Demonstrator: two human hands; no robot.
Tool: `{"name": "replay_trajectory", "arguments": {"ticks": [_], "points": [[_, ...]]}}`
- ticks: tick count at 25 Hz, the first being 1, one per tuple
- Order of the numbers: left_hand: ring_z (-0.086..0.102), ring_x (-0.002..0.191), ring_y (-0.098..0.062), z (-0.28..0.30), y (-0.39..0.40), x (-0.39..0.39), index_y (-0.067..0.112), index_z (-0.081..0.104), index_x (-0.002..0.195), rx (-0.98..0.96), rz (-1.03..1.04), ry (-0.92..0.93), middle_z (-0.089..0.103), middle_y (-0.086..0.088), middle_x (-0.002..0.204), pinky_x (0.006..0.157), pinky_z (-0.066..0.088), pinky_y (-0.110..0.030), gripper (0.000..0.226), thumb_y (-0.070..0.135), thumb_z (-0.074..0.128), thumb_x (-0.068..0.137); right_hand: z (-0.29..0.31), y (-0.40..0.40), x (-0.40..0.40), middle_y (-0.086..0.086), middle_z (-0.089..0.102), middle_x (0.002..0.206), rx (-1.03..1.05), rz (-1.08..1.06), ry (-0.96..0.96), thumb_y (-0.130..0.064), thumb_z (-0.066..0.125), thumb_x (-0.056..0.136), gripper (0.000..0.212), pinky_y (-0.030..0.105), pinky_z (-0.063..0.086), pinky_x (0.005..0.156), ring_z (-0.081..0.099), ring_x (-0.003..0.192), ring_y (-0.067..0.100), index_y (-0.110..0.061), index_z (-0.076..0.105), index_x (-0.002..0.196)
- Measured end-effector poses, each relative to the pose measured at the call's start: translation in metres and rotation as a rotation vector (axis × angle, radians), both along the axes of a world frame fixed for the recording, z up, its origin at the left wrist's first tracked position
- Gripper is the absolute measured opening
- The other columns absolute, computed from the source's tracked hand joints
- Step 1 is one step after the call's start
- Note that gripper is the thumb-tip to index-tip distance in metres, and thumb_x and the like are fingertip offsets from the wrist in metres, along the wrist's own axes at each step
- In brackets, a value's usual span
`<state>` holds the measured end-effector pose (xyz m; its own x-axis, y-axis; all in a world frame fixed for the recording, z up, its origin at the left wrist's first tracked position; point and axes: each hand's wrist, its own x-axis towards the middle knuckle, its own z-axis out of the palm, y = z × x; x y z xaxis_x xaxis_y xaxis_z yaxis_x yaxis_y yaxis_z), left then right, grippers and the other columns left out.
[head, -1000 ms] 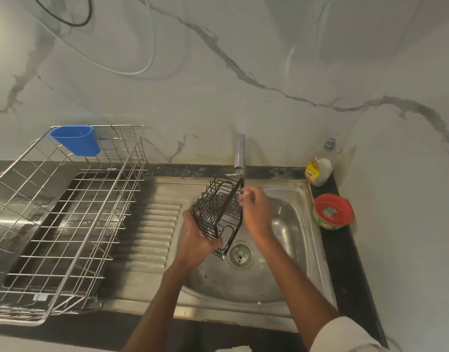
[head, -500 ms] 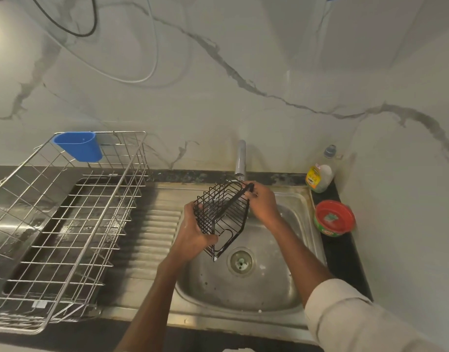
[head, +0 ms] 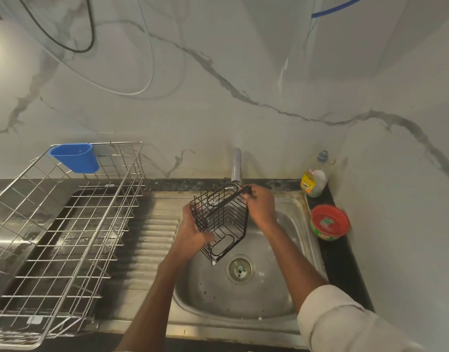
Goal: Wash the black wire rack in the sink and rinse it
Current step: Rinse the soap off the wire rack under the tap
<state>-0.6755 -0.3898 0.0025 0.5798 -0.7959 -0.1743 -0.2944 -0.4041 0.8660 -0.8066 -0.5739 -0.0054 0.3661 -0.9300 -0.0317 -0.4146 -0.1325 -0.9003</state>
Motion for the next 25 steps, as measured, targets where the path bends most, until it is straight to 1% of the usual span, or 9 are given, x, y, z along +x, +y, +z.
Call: {"name": "replay_trajectory", "arguments": {"ticks": [3, 9, 12, 14, 16, 19, 22, 23, 25], "points": [[0.062, 0.114, -0.017, -0.001, 0.006, -0.001, 0.028, 0.035, 0.138, -0.018, 0.042, -0.005, 0.06, 0.001, 0.123, 0.093, 0.059, -0.045, 0.091, 0.015, 0.082, 0.061, 0.0, 0.001, 0.009, -0.004, 0.077, 0.103, 0.028, 0.031, -0.038, -0.008, 0.067, 0.098, 0.021, 0.041, 0.058, 0.092, 0.071, 0.096, 0.012, -0.021, 0.078, 0.109], [0.063, 0.114, -0.011, 0.002, 0.011, -0.005, 0.023, 0.035, 0.14, -0.061, 0.063, 0.013, 0.06, 0.004, 0.125, 0.094, 0.057, -0.037, 0.103, 0.042, 0.082, 0.051, -0.003, 0.01, 0.014, -0.013, 0.072, 0.1, 0.062, 0.006, -0.085, -0.009, 0.067, 0.098, 0.024, 0.032, 0.056, 0.09, 0.068, 0.094, 0.006, -0.025, 0.076, 0.113], [0.061, 0.124, -0.015, -0.004, 0.009, -0.005, 0.024, 0.03, 0.146, -0.059, 0.014, -0.044, 0.059, 0.002, 0.133, 0.104, 0.055, -0.041, 0.099, 0.023, 0.086, 0.064, -0.003, 0.018, 0.005, -0.009, 0.075, 0.106, 0.041, -0.066, -0.086, -0.005, 0.067, 0.097, 0.028, 0.017, 0.05, 0.077, 0.066, 0.089, 0.001, -0.023, 0.076, 0.117], [0.057, 0.129, -0.019, -0.005, 0.001, -0.005, 0.025, 0.027, 0.147, -0.04, -0.062, -0.075, 0.056, -0.001, 0.135, 0.112, 0.05, -0.043, 0.096, -0.001, 0.077, 0.069, -0.005, 0.025, -0.006, -0.004, 0.078, 0.104, 0.013, -0.162, -0.06, -0.003, 0.068, 0.094, 0.028, 0.027, 0.059, 0.077, 0.071, 0.089, 0.006, -0.019, 0.077, 0.114], [0.06, 0.128, -0.02, -0.011, -0.009, 0.0, 0.03, 0.024, 0.15, -0.016, -0.106, -0.09, 0.06, -0.001, 0.135, 0.111, 0.05, -0.041, 0.097, -0.012, 0.067, 0.073, -0.008, 0.029, -0.017, -0.003, 0.079, 0.101, 0.035, -0.217, -0.022, -0.006, 0.069, 0.093, 0.024, 0.042, 0.063, 0.082, 0.074, 0.089, 0.014, -0.018, 0.077, 0.113], [0.069, 0.116, -0.015, -0.019, -0.024, 0.007, 0.035, 0.012, 0.164, 0.051, -0.172, -0.028, 0.062, -0.005, 0.144, 0.105, 0.057, -0.046, 0.103, -0.008, 0.062, 0.085, -0.009, 0.03, -0.035, -0.003, 0.08, 0.1, 0.039, -0.231, 0.031, -0.014, 0.071, 0.094, 0.018, 0.038, 0.061, 0.082, 0.076, 0.089, 0.016, -0.018, 0.077, 0.111], [0.067, 0.117, -0.021, -0.015, -0.035, 0.003, 0.039, 0.019, 0.164, 0.11, -0.157, -0.017, 0.068, 0.003, 0.133, 0.109, 0.052, -0.049, 0.092, 0.002, 0.06, 0.091, -0.006, 0.03, -0.049, -0.005, 0.08, 0.093, 0.074, -0.237, 0.048, -0.017, 0.072, 0.094, 0.01, 0.025, 0.051, 0.065, 0.075, 0.084, 0.013, -0.019, 0.078, 0.101], [0.068, 0.114, -0.022, -0.013, -0.039, 0.002, 0.039, 0.021, 0.165, 0.127, -0.147, -0.006, 0.069, 0.002, 0.13, 0.107, 0.053, -0.05, 0.092, 0.0, 0.059, 0.09, -0.007, 0.03, -0.051, -0.007, 0.079, 0.091, 0.081, -0.239, 0.062, -0.02, 0.073, 0.093, 0.008, 0.024, 0.05, 0.063, 0.075, 0.082, 0.013, -0.021, 0.078, 0.099], [0.071, 0.101, -0.022, -0.015, -0.048, 0.007, 0.04, 0.02, 0.168, 0.178, -0.131, 0.007, 0.07, -0.003, 0.127, 0.097, 0.06, -0.049, 0.1, -0.007, 0.055, 0.085, -0.006, 0.029, -0.056, -0.011, 0.078, 0.087, 0.09, -0.248, 0.082, -0.025, 0.074, 0.091, 0.005, 0.032, 0.059, 0.068, 0.075, 0.081, 0.011, -0.024, 0.077, 0.095]]}}
